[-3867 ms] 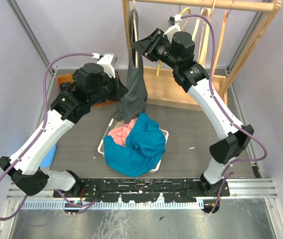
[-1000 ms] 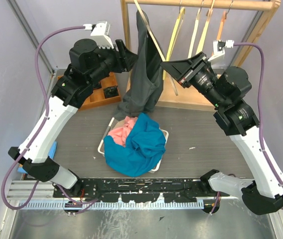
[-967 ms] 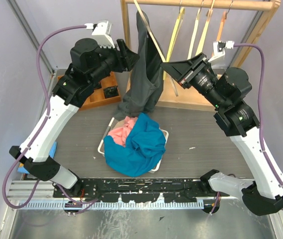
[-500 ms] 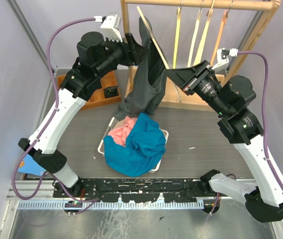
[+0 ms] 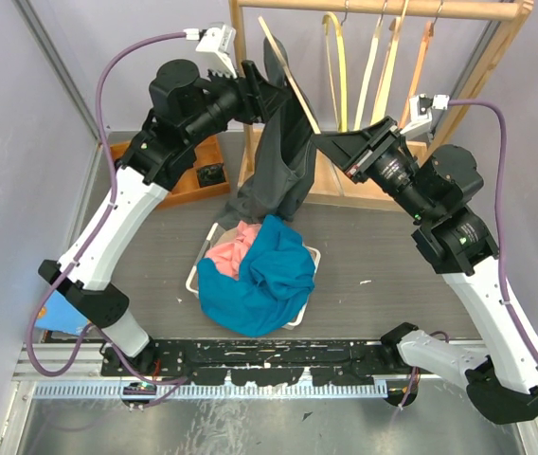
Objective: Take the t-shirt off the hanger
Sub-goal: Pick up the hanger from the clothesline.
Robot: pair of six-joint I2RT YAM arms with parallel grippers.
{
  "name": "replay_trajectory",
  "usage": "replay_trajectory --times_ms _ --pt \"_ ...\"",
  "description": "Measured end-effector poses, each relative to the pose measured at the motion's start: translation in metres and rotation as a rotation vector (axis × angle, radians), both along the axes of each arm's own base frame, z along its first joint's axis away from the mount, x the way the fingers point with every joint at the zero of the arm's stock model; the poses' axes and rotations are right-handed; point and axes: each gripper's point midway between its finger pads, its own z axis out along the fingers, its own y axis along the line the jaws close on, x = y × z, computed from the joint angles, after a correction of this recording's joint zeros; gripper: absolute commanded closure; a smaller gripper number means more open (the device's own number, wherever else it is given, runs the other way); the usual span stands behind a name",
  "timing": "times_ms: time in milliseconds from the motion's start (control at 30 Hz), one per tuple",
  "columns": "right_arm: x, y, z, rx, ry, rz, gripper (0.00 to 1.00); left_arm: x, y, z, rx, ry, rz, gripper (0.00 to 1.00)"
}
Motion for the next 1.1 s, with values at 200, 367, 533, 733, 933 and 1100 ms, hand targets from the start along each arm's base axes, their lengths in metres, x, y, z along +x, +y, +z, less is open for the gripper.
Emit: replay_trajectory --times_ms 200,367,533,733,933,1100 --pt "0.0 0.0 0.001 0.005 -0.004 0.001 0.77 0.011 -0.005 -0.015 0.02 0.025 0.018 0.58" --pt "0.0 0.001 -0.003 0.002 0.005 0.005 0.78 0.022 -0.009 -0.029 0.041 0.047 0.034 0.81" --pt "-0.004 0.0 -0.01 0.002 0.017 0.009 0.78 0.03 -0.01 -0.029 0.046 0.046 0.056 1.0" --pt "-0.015 -0.006 -0.012 0.007 0.014 0.017 0.78 0.034 -0.003 -0.016 0.028 0.03 0.106 1.0" --pt "-0.032 -0.014 -0.009 0.014 0.0 0.023 0.78 0.044 0.006 0.0 0.01 0.014 0.178 1.0" --pt "-0.048 -0.02 -0.008 0.012 -0.002 0.035 0.78 0.054 0.008 -0.002 0.013 0.023 0.221 1.0"
